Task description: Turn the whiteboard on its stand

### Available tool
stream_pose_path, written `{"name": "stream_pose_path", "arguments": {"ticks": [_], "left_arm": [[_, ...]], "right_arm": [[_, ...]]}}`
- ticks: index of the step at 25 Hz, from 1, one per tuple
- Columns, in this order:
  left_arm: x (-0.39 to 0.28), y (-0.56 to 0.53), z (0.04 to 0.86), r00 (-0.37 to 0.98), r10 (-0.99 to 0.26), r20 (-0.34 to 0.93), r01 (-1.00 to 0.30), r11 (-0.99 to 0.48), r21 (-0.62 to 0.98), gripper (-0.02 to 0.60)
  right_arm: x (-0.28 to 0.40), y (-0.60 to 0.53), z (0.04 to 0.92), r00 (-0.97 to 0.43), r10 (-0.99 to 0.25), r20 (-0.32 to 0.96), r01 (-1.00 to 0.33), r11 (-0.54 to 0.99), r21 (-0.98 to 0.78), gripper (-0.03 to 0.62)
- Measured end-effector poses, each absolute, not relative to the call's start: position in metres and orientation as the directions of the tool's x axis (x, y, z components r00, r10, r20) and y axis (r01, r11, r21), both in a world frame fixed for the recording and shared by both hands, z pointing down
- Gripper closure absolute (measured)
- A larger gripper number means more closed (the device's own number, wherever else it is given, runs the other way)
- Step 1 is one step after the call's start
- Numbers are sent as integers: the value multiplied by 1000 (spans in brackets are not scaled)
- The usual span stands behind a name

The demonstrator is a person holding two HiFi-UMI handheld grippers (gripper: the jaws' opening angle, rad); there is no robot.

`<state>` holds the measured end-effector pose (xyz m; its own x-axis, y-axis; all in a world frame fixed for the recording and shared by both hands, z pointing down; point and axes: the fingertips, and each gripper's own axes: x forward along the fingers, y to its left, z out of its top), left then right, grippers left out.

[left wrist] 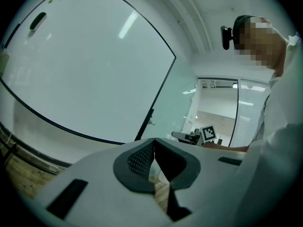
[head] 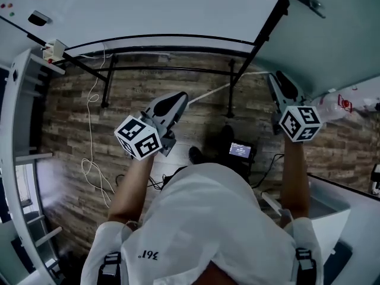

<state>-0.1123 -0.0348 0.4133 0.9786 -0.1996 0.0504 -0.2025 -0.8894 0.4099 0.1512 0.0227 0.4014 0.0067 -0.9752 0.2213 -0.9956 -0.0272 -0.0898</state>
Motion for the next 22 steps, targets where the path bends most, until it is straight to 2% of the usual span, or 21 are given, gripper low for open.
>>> {"name": "stream_pose_path", "arguments": {"ticks": [14, 22], "left_arm": [[-100, 12, 396, 980, -196, 44, -195, -879, 435, 574], [-80, 35, 401, 982, -178, 57, -184, -866, 465, 574]], "right_arm": [[116, 78, 376, -24, -979, 201, -995, 3, -101, 513], [116, 110, 382, -36, -971, 237, -996, 17, -83, 537]]}}
